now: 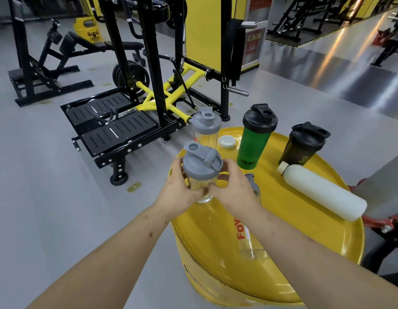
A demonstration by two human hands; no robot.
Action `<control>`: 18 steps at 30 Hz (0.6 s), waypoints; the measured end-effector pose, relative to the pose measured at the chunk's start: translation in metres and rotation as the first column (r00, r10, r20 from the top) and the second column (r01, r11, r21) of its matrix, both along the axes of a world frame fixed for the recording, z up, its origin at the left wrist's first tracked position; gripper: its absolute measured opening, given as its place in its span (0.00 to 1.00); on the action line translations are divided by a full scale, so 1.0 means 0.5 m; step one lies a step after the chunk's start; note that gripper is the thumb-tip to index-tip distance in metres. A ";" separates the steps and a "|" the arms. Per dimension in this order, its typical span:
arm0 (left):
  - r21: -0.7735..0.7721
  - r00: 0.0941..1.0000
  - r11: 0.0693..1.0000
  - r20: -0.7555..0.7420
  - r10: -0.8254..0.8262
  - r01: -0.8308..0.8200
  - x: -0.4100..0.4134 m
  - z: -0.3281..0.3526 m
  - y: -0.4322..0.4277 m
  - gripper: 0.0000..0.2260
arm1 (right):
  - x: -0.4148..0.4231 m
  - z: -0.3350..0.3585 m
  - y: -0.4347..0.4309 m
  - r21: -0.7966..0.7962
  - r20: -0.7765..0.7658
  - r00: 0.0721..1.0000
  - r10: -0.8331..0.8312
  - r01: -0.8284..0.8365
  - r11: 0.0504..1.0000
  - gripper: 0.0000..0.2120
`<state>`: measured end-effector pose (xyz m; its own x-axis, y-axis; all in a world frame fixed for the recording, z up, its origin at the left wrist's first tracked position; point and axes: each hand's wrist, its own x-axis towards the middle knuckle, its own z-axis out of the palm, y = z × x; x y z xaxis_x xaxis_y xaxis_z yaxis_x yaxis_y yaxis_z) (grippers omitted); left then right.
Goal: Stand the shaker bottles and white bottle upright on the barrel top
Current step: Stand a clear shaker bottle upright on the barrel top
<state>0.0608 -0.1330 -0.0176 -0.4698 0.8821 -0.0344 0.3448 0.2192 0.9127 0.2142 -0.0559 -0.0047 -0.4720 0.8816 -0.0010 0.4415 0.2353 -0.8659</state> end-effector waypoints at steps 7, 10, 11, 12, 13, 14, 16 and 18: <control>-0.008 0.998 0.999 0.057 -0.036 0.037 -0.005 -0.005 0.008 0.40 | 0.000 -0.003 0.004 0.023 0.005 1.000 0.005 -0.005 1.000 0.26; -0.009 0.998 0.999 0.043 -0.036 0.036 -0.002 -0.007 0.013 0.39 | 0.006 -0.001 0.005 0.028 0.012 1.000 0.002 -0.003 1.000 0.26; -0.009 0.999 0.999 0.039 -0.037 0.037 0.000 -0.008 0.014 0.39 | 0.009 0.000 0.005 0.027 0.014 1.000 -0.001 0.001 1.000 0.26; -0.007 0.999 0.999 0.037 -0.036 0.037 0.001 -0.009 0.015 0.39 | 0.010 0.001 0.005 0.027 0.015 1.000 -0.004 0.004 1.000 0.26; -0.005 0.999 0.999 0.037 -0.035 0.035 0.001 -0.010 0.015 0.40 | 0.011 0.003 0.005 0.028 0.017 1.000 -0.005 0.004 1.000 0.26; -0.002 0.999 0.999 0.036 -0.036 0.036 0.002 -0.010 0.014 0.40 | 0.012 0.004 0.005 0.029 0.019 1.000 -0.004 0.003 1.000 0.26; 0.004 0.998 0.999 0.036 -0.044 0.044 0.001 -0.010 0.013 0.41 | 0.013 0.005 0.003 0.035 0.028 1.000 0.000 -0.001 0.999 0.26; 0.011 0.998 0.999 0.037 -0.048 0.048 -0.001 -0.010 0.010 0.41 | 0.013 0.004 0.002 0.038 0.037 0.999 0.002 -0.003 0.999 0.26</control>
